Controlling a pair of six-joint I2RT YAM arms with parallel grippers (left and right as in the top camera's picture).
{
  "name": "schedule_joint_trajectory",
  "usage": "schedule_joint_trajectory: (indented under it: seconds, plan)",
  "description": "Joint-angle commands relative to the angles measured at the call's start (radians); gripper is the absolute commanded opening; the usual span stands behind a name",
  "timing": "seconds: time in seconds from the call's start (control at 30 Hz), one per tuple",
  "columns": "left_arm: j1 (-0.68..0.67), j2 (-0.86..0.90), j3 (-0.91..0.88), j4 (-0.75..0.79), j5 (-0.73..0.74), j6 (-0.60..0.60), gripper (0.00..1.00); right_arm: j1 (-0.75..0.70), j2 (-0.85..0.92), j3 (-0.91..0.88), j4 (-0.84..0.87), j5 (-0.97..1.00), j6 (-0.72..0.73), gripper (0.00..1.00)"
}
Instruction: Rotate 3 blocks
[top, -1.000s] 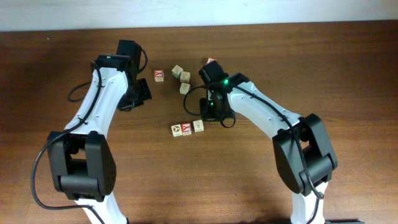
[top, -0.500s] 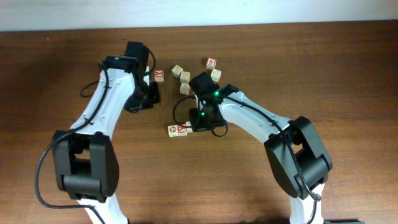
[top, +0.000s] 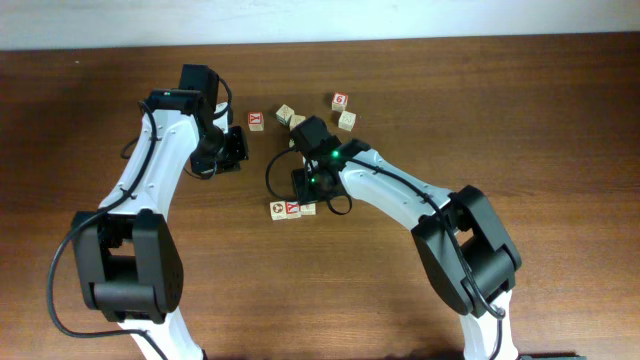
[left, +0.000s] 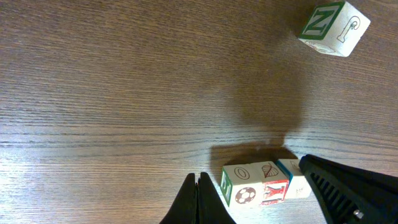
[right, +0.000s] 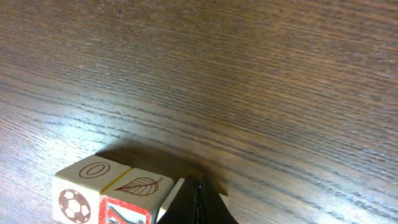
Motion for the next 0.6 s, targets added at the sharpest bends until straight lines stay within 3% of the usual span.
schedule_joint_trajectory:
  seconds: [0.0, 0.13, 0.23, 0.33, 0.4, 0.5, 0.57]
  plan:
    - [0.002, 0.005, -0.008, 0.001, 0.017, 0.016, 0.0, 0.013, 0.007, 0.015, 0.007, 0.02, 0.004, 0.04]
    - [0.002, 0.005, -0.008, 0.002, 0.013, 0.016, 0.0, 0.013, 0.007, 0.015, 0.024, 0.0, -0.023, 0.04]
    - [0.002, -0.074, 0.018, 0.002, -0.107, 0.015, 0.0, -0.021, -0.084, 0.058, 0.044, 0.001, -0.022, 0.04]
    - [-0.013, -0.286, 0.005, -0.058, -0.123, -0.019, 0.0, -0.095, -0.268, 0.062, -0.093, -0.013, -0.018, 0.04]
    - [-0.053, -0.295, -0.094, -0.074, -0.109, -0.06, 0.0, -0.108, -0.265, 0.02, -0.163, -0.037, -0.008, 0.04]
    - [-0.1, -0.294, -0.42, 0.191, 0.01, -0.089, 0.0, -0.106, -0.225, -0.081, -0.098, -0.082, 0.009, 0.04]
    - [-0.101, -0.294, -0.597, 0.386, 0.009, -0.129, 0.0, -0.106, -0.185, -0.135, -0.03, -0.11, 0.035, 0.04]
